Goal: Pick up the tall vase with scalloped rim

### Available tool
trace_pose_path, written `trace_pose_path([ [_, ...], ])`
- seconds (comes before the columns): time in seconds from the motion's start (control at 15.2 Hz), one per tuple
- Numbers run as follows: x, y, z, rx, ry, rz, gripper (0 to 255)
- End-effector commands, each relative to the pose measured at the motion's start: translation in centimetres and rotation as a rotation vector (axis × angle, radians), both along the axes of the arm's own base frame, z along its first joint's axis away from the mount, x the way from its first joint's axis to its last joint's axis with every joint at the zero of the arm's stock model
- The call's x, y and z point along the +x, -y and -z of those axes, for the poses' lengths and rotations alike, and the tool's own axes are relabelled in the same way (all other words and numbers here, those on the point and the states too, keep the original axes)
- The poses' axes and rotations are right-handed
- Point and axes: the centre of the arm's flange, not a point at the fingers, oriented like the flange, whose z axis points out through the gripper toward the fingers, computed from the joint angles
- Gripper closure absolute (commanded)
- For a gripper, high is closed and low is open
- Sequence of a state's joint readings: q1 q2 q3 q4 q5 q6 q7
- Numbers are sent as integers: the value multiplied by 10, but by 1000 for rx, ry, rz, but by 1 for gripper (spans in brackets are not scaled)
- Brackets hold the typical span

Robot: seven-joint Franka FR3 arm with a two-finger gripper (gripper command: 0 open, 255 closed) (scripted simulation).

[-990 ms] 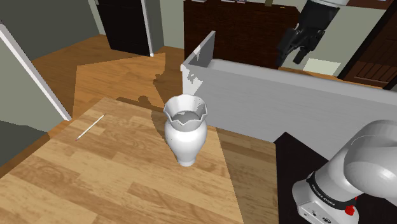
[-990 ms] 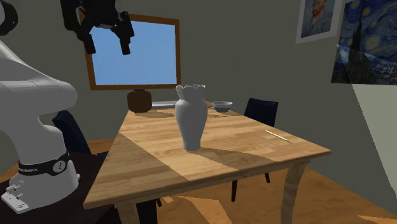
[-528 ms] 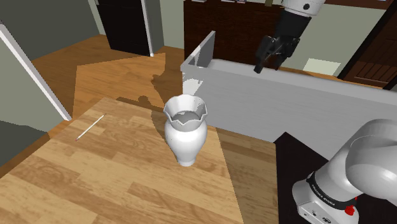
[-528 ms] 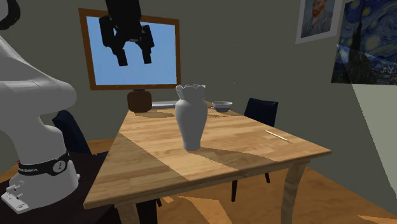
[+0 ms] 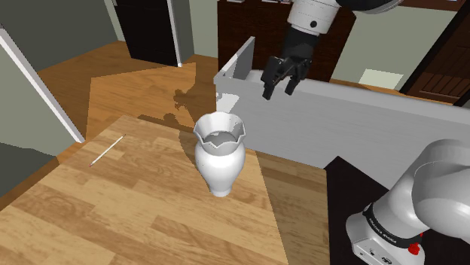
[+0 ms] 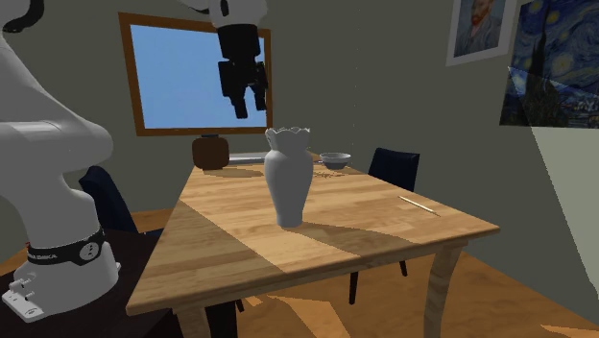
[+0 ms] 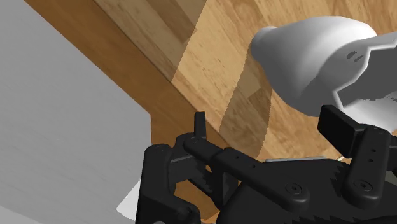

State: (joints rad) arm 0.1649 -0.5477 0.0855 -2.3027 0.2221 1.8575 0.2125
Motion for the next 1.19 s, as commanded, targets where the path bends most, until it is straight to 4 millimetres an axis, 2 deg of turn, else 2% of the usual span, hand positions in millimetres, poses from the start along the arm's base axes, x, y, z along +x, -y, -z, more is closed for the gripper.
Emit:
trace_pose_path([
  [0.0, 10, -20, 7, 15, 0, -25, 0],
  [0.53, 47, -108, 32, 70, -3, -124, 0],
  [0.99, 47, -108, 69, 70, -3, -124, 0],
  [1.12, 47, -108, 72, 70, -3, -124, 0],
])
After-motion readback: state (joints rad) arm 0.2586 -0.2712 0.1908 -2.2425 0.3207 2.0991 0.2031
